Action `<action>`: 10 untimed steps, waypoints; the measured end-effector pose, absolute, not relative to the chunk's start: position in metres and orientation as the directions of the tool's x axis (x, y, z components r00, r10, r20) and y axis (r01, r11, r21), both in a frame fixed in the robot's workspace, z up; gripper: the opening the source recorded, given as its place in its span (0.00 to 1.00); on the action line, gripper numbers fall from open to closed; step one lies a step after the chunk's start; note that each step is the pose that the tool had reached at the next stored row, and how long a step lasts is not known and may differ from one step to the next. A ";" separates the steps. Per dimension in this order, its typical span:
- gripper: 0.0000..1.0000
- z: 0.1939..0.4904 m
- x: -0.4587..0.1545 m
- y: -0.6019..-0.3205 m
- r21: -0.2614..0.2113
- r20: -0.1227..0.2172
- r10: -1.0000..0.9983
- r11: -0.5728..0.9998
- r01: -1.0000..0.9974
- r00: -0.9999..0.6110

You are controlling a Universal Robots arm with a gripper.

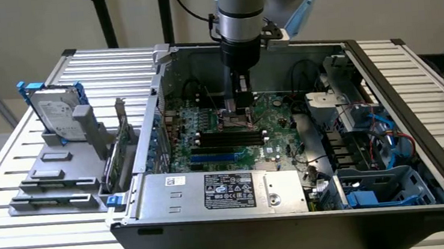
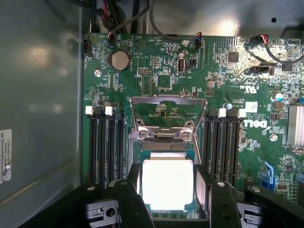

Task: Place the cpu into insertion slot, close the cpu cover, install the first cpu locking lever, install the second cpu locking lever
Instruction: 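Place the cpu into insertion slot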

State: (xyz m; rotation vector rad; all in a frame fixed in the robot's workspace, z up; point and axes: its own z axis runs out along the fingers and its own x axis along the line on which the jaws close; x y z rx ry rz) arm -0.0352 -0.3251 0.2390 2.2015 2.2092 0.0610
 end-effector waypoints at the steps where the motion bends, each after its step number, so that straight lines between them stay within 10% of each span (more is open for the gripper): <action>1: 0.55 0.237 -0.035 -0.325 0.043 0.012 1.000 0.003 0.999 -0.004; 10: 0.55 0.221 -0.037 -0.325 0.043 0.011 1.000 0.003 0.999 -0.003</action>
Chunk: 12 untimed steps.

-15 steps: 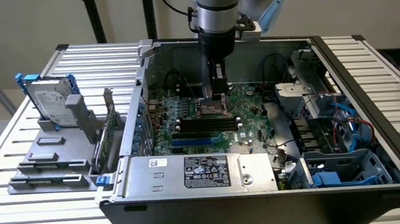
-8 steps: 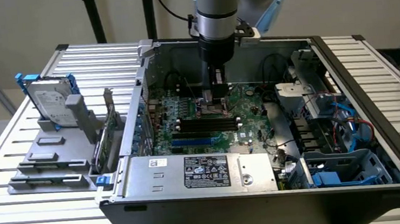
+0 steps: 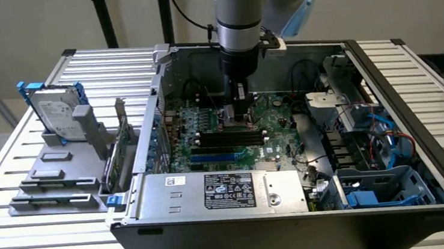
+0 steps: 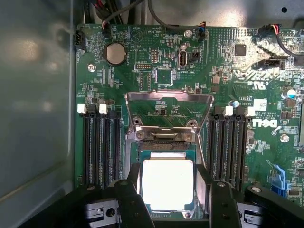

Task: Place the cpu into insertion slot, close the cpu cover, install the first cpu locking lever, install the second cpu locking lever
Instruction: 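Place the cpu into insertion slot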

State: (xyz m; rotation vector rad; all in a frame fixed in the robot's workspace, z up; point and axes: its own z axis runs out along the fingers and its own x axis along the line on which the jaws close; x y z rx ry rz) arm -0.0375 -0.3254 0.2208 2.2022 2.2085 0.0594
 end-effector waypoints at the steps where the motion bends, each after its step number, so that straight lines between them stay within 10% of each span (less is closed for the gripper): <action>1: 0.55 0.219 -0.038 -0.325 0.042 0.011 1.000 0.003 0.999 -0.003; 12: 0.55 0.207 -0.038 -0.325 0.027 0.008 1.000 -0.016 1.000 0.016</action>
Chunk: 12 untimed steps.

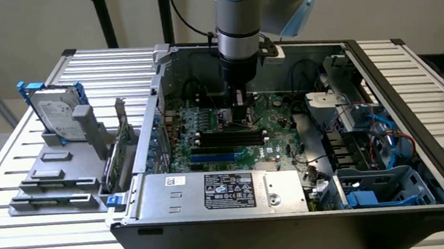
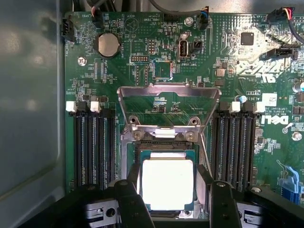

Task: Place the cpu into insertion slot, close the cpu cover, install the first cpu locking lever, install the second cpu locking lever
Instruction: 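Place the cpu into insertion slot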

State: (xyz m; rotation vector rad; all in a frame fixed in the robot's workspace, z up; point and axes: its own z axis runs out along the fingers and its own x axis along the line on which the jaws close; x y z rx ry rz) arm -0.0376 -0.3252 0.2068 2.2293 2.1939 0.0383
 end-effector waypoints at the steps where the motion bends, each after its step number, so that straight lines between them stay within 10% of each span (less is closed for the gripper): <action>1: 0.55 0.206 -0.038 -0.325 0.027 0.008 1.000 -0.020 0.999 0.020; 12: 0.55 0.202 -0.036 -0.323 0.026 0.008 0.999 -0.033 0.999 0.033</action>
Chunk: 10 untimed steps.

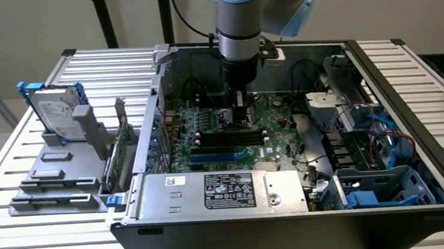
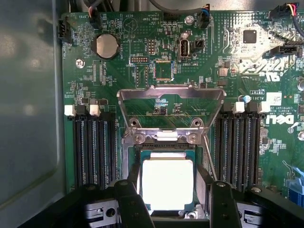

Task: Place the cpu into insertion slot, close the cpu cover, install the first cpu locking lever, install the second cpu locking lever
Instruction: 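Place the cpu into insertion slot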

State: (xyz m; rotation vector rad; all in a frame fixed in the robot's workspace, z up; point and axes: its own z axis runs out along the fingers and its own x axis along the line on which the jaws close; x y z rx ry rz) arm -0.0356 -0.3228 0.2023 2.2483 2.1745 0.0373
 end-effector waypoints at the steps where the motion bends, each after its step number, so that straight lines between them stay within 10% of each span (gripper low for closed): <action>1: 0.55 0.202 -0.035 -0.323 0.026 0.008 0.999 -0.033 0.999 0.033; 10: 0.55 0.200 -0.035 -0.323 0.027 0.008 0.999 -0.033 0.999 0.033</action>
